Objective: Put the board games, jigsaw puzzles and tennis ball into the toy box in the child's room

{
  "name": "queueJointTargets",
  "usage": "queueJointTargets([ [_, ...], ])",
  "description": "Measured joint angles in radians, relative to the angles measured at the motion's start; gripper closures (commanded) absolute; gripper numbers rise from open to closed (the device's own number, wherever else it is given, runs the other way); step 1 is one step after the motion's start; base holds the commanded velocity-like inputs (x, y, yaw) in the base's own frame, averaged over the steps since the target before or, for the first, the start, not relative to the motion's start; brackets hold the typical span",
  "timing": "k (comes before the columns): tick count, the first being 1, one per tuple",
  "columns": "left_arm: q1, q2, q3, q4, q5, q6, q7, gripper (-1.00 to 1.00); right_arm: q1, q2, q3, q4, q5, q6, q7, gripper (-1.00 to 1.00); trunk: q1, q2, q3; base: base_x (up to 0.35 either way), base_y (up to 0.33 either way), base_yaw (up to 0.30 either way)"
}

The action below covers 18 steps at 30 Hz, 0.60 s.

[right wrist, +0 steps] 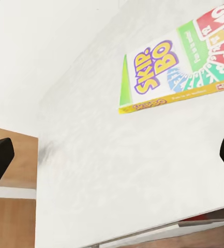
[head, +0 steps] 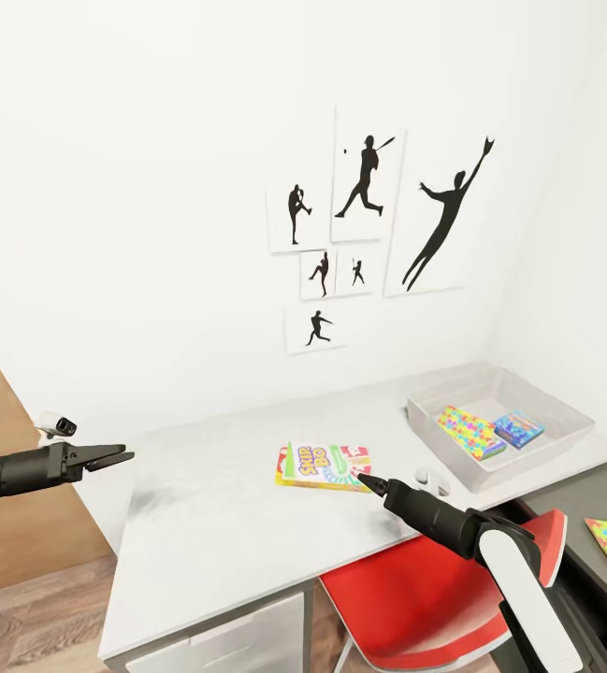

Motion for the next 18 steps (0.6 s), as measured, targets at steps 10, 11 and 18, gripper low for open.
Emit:
queueJointTargets([
  [10, 0.0, 0.0, 0.0, 0.0, 0.0, 0.0, 0.0, -1.0, 0.001, 0.0, 0.0, 0.0, 0.0, -0.001, 0.0, -1.0, 0.0, 0.0, 0.0, 0.186, 0.0, 0.132],
  [11, 0.001, 0.0, 0.0, 0.0, 0.0, 0.0, 0.0, -1.0, 0.001, 0.0, 0.0, 0.0, 0.0, -0.001, 0.0, -1.0, 0.0, 0.0, 0.0, 0.124, 0.0, 0.26],
  [18, 0.0, -0.001, 0.0, 0.0, 0.0, 0.0, 0.0, -1.0, 0.001, 0.0, 0.0, 0.0, 0.0, -0.002, 0.0, -1.0, 0.0, 0.0, 0.0, 0.063, -0.002, 0.212],
])
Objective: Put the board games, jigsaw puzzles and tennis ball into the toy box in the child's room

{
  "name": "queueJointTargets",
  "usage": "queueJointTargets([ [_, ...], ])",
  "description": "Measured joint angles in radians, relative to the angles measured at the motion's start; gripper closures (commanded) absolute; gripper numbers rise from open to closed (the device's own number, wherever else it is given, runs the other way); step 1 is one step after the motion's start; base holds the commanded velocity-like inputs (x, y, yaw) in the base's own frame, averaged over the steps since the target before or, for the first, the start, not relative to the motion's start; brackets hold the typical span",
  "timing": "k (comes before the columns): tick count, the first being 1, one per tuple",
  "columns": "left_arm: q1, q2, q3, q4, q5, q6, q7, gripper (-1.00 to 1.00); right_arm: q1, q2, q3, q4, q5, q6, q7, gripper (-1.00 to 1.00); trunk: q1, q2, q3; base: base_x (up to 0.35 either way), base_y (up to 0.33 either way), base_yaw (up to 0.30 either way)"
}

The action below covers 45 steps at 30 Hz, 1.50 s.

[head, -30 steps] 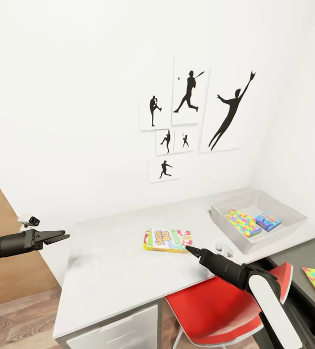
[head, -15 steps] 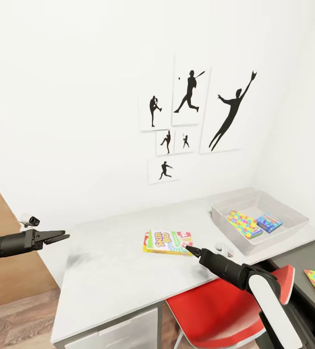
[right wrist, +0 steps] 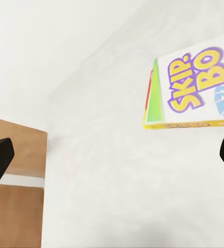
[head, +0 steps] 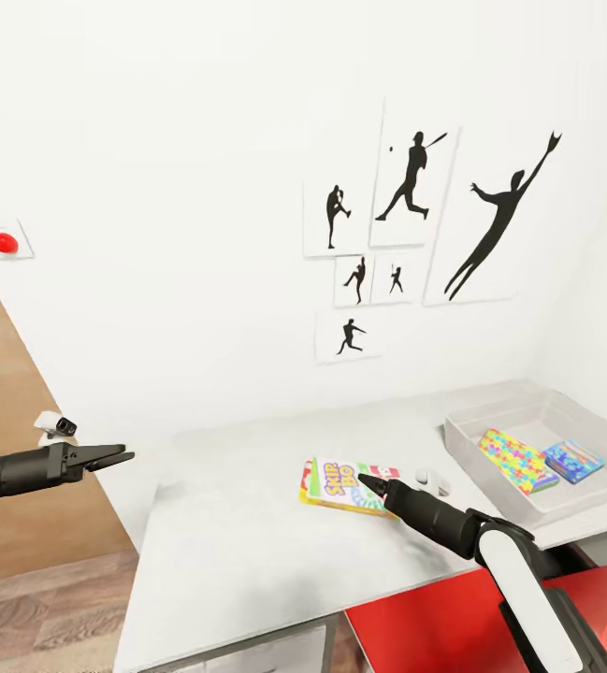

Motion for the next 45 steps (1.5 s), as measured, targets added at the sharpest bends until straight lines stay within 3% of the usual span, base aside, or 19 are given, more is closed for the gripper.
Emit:
queueJointTargets([
  [24, 0.0, -0.001, 0.0, 0.0, -0.001, 0.0, 0.0, -1.0, 0.0, 0.0, 0.0, 0.0, 0.0, 0.001, 0.0, -1.0, 0.0, 0.0, 0.0, 0.059, -0.101, 0.009],
  [45, 0.0, -0.001, 0.0, 0.0, -0.001, 0.0, 0.0, -1.0, 0.0, -0.002, 0.0, 0.0, 0.0, 0.0, 0.003, -1.0, 0.0, 0.0, 0.0, 0.076, -0.017, 0.0],
])
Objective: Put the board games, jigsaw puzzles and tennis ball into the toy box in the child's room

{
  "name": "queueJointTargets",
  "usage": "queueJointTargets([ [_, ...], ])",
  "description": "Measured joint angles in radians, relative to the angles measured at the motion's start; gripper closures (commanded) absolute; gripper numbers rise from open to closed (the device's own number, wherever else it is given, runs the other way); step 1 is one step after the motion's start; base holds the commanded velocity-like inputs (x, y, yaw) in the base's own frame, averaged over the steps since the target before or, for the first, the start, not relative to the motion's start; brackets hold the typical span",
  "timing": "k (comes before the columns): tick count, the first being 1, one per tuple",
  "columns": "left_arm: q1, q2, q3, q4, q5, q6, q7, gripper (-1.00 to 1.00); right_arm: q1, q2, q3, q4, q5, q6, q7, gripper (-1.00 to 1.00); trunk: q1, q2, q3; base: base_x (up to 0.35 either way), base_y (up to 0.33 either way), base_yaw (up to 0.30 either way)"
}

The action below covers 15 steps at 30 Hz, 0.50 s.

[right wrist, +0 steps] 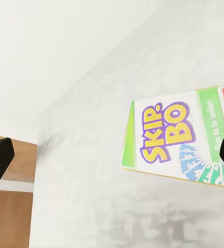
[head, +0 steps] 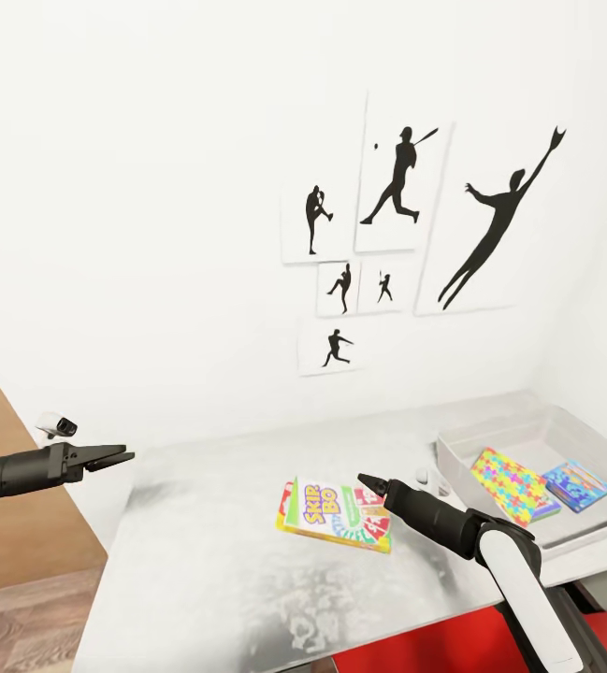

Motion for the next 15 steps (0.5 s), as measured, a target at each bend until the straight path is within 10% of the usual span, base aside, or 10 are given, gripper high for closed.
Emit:
queueJointTargets([
  [15, 0.0, 0.0, 0.0, 0.0, 0.0, 0.0, 0.0, -1.0, 0.0, 0.001, 0.0, 0.0, 0.0, 0.0, -0.004, -1.0, 0.0, 0.0, 0.0, 0.002, 0.0, 0.0],
])
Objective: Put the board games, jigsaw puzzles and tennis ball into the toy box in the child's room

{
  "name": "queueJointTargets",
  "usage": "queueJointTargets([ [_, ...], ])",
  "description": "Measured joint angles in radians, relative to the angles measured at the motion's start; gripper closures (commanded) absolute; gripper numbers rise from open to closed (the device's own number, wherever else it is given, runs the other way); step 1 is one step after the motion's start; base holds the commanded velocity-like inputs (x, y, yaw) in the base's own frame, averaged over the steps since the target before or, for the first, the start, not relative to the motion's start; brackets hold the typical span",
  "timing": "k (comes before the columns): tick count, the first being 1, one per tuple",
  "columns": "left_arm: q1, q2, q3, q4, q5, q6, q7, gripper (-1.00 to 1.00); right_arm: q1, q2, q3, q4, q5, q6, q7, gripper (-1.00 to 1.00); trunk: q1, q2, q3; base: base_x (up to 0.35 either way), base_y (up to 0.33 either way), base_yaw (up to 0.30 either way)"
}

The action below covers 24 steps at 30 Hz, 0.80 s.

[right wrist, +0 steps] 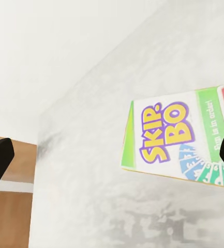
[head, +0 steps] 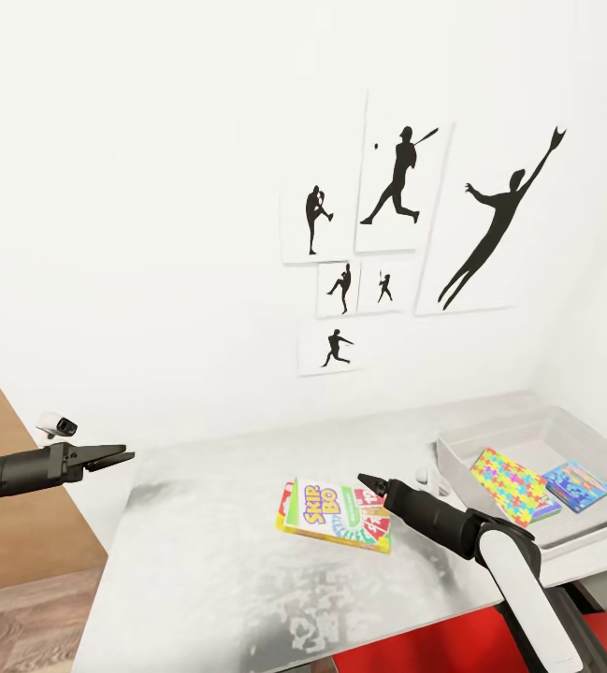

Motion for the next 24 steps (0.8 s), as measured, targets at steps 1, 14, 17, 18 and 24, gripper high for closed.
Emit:
queueJointTargets([
  [1, 0.0, 0.0, 0.0, 0.0, 0.0, 0.0, 0.0, -1.0, 0.0, 0.0, 0.0, 0.0, 0.0, 0.0, 0.0, -1.0, 0.0, 0.0, 0.0, 0.0, 0.0, 0.0],
  [14, 0.0, -0.002, -0.001, 0.0, 0.0, 0.0, 0.0, -1.0, -0.151, 0.042, -0.001, 0.009, -0.002, 0.031, -0.09, -1.0, 0.0, 0.0, 0.0, 0.0, 0.0, 0.0],
  [17, 0.0, -0.002, 0.0, 0.0, 0.0, 0.0, 0.0, -1.0, -0.221, 0.06, -0.001, 0.022, -0.005, 0.066, -0.175, -1.0, 0.0, 0.0, 0.0, 0.0, 0.0, 0.0],
  [18, 0.0, -0.002, 0.0, 0.0, 0.0, 0.0, 0.0, -1.0, -0.266, 0.081, -0.003, 0.036, -0.008, 0.09, -0.235, -1.0, 0.0, 0.0, 0.0, 0.0, 0.0, 0.0],
  [24, 0.0, -0.002, 0.0, 0.0, 0.0, 0.0, 0.0, -1.0, -0.402, 0.133, -0.003, 0.165, -0.006, 0.125, -0.384, -1.0, 0.0, 0.0, 0.0, 0.0, 0.0, 0.0],
])
